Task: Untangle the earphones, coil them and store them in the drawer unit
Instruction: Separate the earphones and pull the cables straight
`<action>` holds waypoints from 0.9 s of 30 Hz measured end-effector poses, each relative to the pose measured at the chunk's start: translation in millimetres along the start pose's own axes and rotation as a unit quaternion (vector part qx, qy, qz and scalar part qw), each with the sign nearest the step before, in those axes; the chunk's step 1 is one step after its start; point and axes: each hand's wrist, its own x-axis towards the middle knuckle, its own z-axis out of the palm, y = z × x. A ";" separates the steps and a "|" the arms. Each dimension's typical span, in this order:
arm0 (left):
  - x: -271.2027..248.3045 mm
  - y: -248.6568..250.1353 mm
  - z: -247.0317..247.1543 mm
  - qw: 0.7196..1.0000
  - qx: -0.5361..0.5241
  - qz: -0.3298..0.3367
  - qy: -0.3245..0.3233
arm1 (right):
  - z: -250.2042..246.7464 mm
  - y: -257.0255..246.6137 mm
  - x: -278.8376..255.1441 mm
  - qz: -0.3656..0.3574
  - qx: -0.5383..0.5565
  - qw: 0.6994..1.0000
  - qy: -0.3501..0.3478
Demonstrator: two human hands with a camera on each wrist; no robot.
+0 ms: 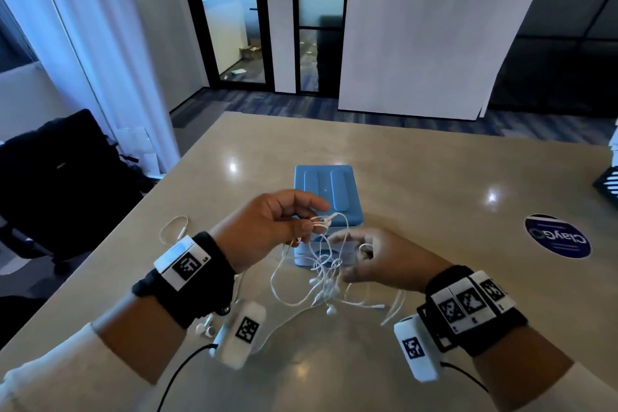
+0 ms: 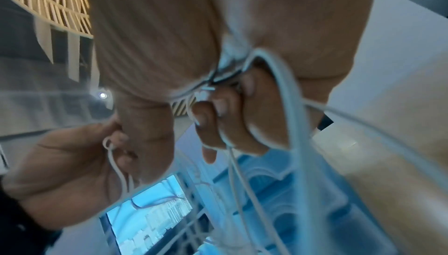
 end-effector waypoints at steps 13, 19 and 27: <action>-1.0 -6.4 -0.2 0.991 0.108 -0.075 0.030 | -32.2 -58.4 -32.7 -0.149 0.116 0.965 0.180; -3.7 -5.2 1.3 0.986 0.141 -0.093 0.004 | -37.6 -59.5 -34.1 -0.150 0.154 0.957 0.194; -4.7 -2.6 2.3 0.990 0.117 -0.083 0.014 | -30.6 -68.2 -43.0 -0.164 0.019 0.978 0.127</action>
